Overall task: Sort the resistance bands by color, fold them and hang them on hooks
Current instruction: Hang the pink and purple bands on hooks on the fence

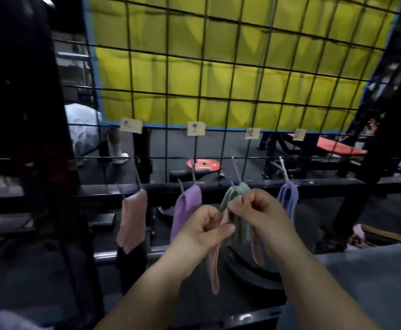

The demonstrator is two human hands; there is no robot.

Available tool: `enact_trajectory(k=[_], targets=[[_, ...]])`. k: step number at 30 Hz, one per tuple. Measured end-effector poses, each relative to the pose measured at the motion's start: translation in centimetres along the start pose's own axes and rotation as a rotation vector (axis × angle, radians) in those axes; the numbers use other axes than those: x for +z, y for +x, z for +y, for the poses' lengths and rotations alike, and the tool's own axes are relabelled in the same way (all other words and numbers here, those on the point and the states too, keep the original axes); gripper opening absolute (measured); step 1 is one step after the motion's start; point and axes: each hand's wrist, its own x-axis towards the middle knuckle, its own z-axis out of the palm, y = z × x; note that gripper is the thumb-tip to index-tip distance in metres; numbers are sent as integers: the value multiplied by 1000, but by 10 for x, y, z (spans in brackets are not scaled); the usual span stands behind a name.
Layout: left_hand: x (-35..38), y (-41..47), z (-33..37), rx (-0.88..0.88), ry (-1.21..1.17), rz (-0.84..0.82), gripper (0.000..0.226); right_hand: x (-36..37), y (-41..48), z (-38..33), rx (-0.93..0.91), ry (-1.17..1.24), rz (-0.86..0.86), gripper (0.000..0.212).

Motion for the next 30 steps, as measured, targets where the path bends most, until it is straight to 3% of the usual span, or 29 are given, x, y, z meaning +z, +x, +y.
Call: enact_trajectory(k=[3,10,13,17,21,24,26,30], targets=[[-38,-18,13,35,27,49,33,31,8,-5,-3,26,-122,47],[-111,-55,46,112,46,317,8,105,26,-15,15,-85,-332,26],[-133,-66,58,169,108,364,16,130,34,-18,7,-138,-377,27],[-154,-62,61,211,-17,436,20,151,43,-24,47,-178,-443,21],[-161,-52,62,215,-32,506,16,169,55,-22,126,-178,-378,20],[-165,-42,63,193,56,526,12,183,71,-14,150,-477,-239,15],[-168,-37,63,185,96,513,12,188,80,-8,136,-623,-229,24],[-167,-29,61,154,165,597,11,187,83,-1,174,-678,-292,48]])
